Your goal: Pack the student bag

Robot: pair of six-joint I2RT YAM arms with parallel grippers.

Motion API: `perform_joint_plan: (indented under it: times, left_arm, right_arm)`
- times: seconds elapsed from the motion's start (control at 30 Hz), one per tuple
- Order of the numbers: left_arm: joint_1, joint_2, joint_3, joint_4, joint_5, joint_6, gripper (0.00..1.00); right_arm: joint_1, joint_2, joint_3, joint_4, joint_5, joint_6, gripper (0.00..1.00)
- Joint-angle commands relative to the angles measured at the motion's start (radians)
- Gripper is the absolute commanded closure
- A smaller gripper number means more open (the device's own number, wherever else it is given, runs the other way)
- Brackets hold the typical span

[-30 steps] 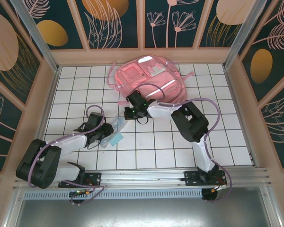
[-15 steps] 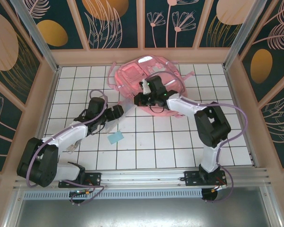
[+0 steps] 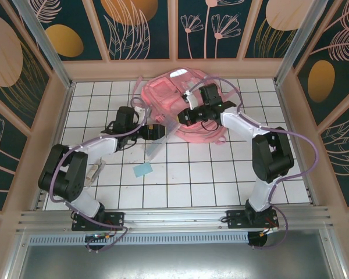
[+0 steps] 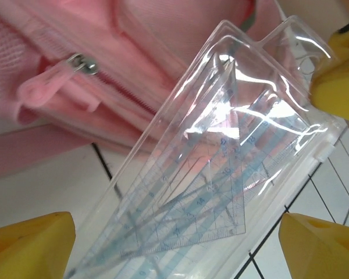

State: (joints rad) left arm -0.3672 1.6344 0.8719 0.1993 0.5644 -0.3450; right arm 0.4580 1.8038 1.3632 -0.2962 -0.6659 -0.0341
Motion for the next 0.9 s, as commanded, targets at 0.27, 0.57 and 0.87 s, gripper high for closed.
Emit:
perform_joint_plan:
  times: [0.27,0.57,0.87]
  left_arm:
    - [0.022,0.258,0.173,0.025,0.292,0.081,0.13]
    - [0.02,0.321,0.162,0.087,0.476,-0.013,0.3]
    - [0.019,0.249,0.134,0.066,0.431,-0.062,0.94]
  right_arm:
    - [-0.049,0.016,0.045,-0.069,-0.057,-0.208,1.0]
    - [-0.063,0.065,0.066,0.003,-0.004,-0.186,1.0]
    - [-0.068,0.125,0.118,0.047,0.053,-0.105,1.0]
